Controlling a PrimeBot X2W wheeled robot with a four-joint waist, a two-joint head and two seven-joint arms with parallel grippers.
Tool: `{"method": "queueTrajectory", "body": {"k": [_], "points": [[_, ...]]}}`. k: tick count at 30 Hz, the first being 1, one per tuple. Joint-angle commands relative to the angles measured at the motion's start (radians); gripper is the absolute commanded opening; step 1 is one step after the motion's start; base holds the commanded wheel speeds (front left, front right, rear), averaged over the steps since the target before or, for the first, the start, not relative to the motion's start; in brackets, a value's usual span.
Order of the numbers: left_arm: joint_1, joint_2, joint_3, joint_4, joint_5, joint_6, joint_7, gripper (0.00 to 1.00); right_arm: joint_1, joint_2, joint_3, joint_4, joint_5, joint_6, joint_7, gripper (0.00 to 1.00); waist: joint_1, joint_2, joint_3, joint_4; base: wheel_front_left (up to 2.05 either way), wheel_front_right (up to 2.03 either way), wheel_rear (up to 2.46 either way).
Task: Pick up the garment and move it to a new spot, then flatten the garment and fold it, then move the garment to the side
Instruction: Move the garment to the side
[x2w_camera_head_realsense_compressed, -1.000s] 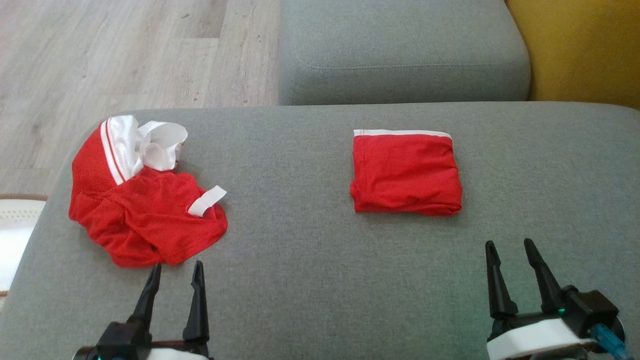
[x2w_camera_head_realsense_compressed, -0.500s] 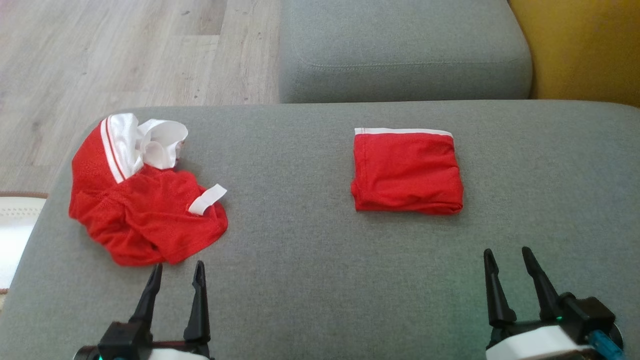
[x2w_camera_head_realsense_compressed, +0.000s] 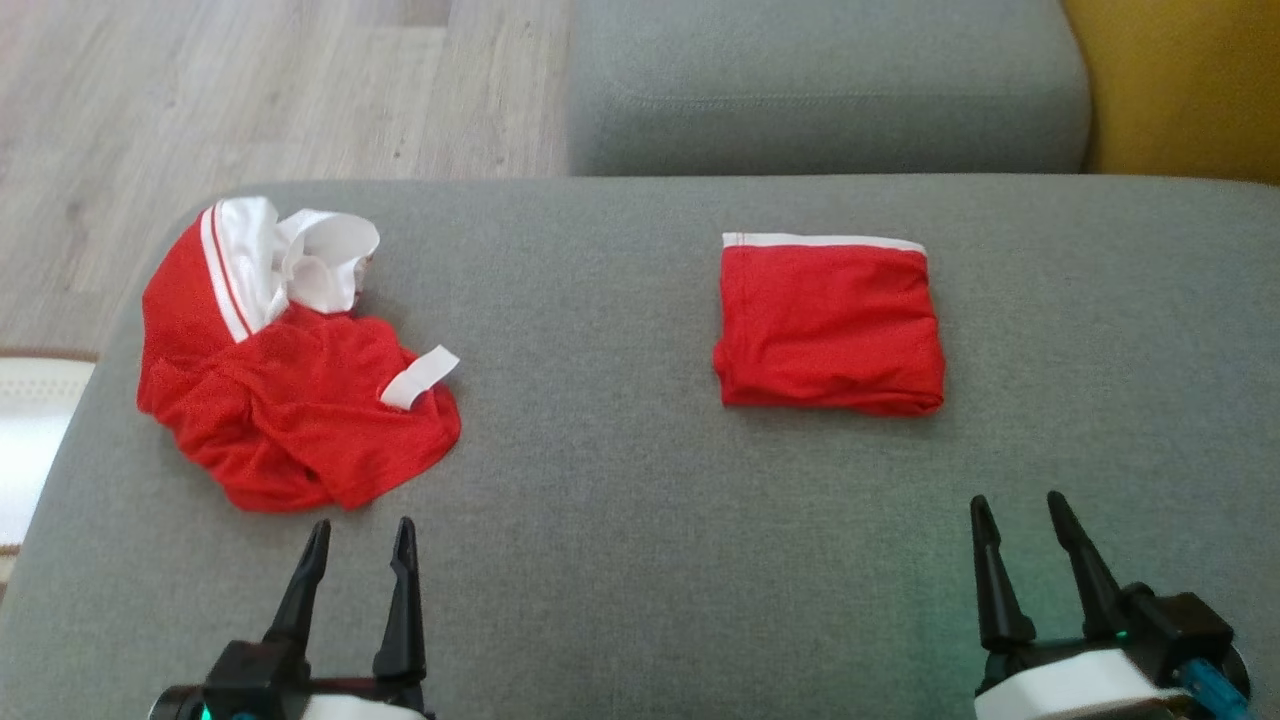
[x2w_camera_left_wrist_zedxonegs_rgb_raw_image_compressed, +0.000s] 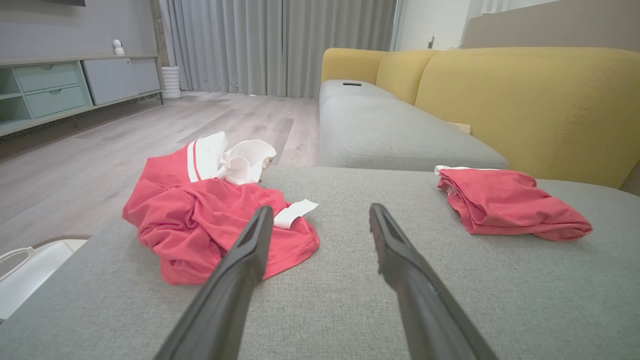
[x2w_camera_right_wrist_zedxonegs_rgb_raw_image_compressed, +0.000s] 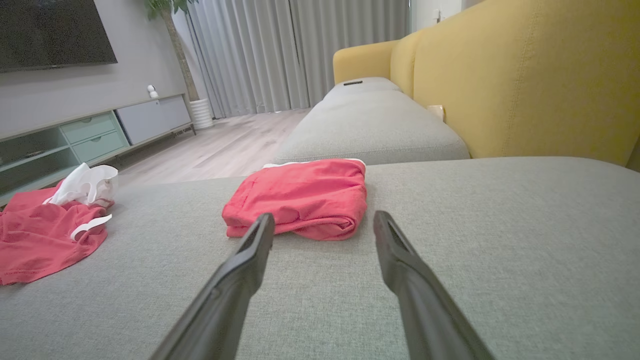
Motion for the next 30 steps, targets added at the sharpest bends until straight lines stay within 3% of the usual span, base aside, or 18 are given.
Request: {"method": "queueTrajectory", "body": {"k": [1,8,13,22,30], "points": [[-0.058,-0.002,0.023,-0.037,0.006,0.003,-0.005,1.0,-0.041,-0.008,0.016,-0.037,-0.003,0.007,-0.011,1.0,0.0,0.0,0.013,0.008,0.0,0.0,0.0],[-0.092,-0.002,0.005,-0.046,0.004,-0.009,-0.005,1.0,-0.139,-0.028,0.001,-0.015,0.015,0.007,-0.011,1.0,0.0,0.0,0.089,0.028,0.0,0.0,0.0],[-0.138,-0.002,-0.007,-0.054,0.003,-0.008,-0.005,1.0,-0.291,-0.072,-0.006,0.097,0.064,0.007,0.011,1.0,0.0,0.0,0.15,0.041,0.0,0.0,0.0],[-0.231,-0.002,-0.036,-0.073,-0.006,-0.012,-0.005,1.0,-0.596,-0.153,-0.039,0.289,0.24,0.007,0.344,1.0,0.0,0.0,0.28,0.06,0.0,0.0,0.0],[-0.296,-0.002,-0.059,-0.065,-0.02,-0.019,-0.005,1.0,-0.708,-0.222,-0.021,0.389,0.276,0.007,0.506,1.0,0.0,0.0,0.35,0.071,0.0,0.0,0.0]]}}
